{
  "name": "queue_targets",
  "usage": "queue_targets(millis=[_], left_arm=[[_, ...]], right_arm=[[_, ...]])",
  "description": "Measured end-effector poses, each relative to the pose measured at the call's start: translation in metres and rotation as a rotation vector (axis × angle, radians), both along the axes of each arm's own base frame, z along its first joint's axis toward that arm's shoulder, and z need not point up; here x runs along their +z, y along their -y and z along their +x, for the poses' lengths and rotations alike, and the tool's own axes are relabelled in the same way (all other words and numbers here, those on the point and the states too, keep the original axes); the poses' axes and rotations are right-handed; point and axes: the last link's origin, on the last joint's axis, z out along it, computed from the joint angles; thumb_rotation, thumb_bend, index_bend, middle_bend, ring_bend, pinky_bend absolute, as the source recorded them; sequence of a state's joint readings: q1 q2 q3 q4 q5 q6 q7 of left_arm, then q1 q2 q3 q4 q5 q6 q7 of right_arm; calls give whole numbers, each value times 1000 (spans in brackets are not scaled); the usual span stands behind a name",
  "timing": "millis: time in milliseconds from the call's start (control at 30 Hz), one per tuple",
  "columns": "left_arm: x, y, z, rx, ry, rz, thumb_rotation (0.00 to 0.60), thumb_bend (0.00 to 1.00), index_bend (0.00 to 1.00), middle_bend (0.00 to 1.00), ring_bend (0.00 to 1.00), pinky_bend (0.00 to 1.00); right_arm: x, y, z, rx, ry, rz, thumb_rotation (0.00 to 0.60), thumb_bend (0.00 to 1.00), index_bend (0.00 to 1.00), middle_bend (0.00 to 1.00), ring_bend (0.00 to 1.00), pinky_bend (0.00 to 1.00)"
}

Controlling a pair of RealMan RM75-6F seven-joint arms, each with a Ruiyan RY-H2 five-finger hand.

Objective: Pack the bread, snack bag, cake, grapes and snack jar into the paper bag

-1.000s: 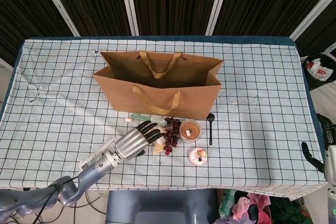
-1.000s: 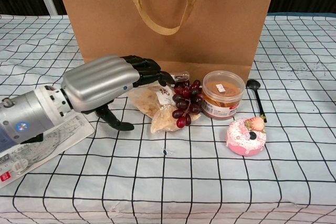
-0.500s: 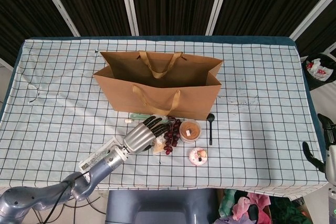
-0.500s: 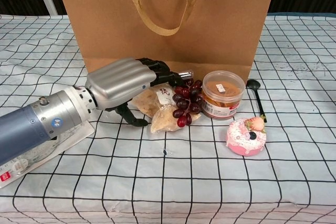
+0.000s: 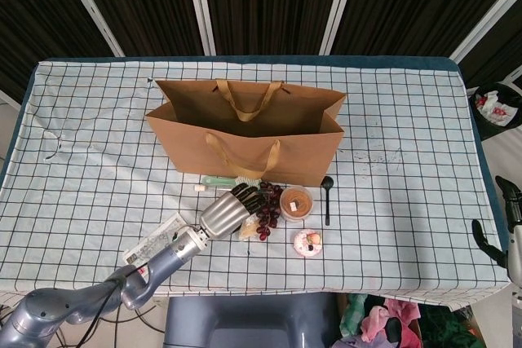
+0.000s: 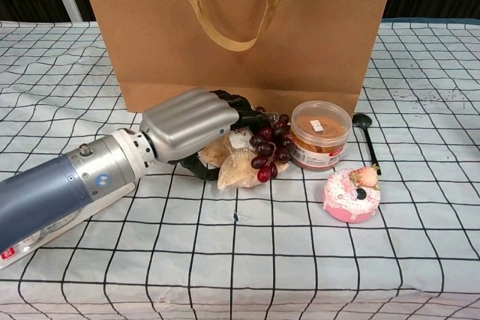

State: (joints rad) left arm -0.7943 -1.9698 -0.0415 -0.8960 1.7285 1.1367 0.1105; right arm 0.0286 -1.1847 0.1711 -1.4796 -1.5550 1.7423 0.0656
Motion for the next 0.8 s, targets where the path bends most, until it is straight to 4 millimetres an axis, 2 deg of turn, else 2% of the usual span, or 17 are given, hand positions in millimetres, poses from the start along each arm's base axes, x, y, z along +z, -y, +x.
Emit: queue_targets(millis=[167,500,700,800], left_arm=[[1,0,1,-6,7,13,600,334,352,436,279,322],[15,2,-4,-25,44,49,600,334,363,465,302,332],[31,6,-2,-17,146,39,600,334,363,467,302,332],[46,9,0,-23,222,43,600,334,363,470,302,332]], right_arm=[[0,0,0,-3,-3,6,600,322,106,177,297,242],[1,-1,1,-2,-1,1,600,328,106,177,297,242],[-1,-1,2,0,-6,5,600,328,105,177,297,242],[0,-1,2,0,-5,0,600,328,106,177,298,242]])
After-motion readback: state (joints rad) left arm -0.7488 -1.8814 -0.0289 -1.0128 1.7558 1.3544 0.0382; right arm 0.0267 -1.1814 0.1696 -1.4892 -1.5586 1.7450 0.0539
